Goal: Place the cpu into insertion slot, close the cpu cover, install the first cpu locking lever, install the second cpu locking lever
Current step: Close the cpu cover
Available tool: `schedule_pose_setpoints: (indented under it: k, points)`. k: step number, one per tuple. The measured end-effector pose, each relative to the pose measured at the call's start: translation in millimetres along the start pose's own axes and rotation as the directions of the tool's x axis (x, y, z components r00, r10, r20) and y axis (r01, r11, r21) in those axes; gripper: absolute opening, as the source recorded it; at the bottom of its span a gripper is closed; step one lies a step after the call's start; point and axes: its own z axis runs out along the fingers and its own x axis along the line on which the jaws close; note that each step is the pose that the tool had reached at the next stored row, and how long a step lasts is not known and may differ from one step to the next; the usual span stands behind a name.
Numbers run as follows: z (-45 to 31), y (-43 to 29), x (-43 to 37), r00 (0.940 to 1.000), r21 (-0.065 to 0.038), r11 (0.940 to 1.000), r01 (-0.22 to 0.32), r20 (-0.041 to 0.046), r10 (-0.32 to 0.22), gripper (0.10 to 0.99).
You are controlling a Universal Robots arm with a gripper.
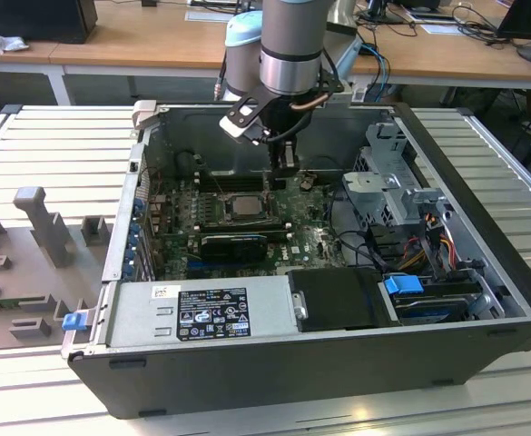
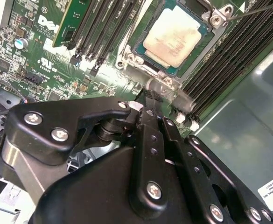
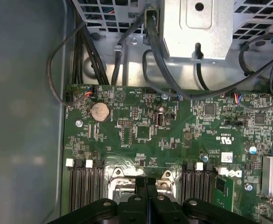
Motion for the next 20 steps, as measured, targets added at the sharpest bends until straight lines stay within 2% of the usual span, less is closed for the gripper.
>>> schedule_pose_setpoints:
  k: [4, 7, 9, 15, 20]
  points:
    - [-0.1, -6.9, 0.2, 1.0000, 0.000, 1.0000, 0.000, 0.0000, 0.000, 0.106]
    - [0.8, -8.7, 0.4, 1.0000, 0.000, 1.0000, 0.000, -0.0003, 0.000, 0.106]
    - [2.8, -9.9, 0.3, 1.0000, 0.000, 1.0000, 0.000, -0.0001, 0.000, 0.106]
    - [15.1, -13.7, 0.5, 0.9998, 0.000, 0.9998, 0.022, -0.0012, -0.022, 0.106]
    - [17.3, -22.6, 0.8, 0.9998, 0.000, 0.9998, 0.022, -0.0012, -0.022, 0.106]
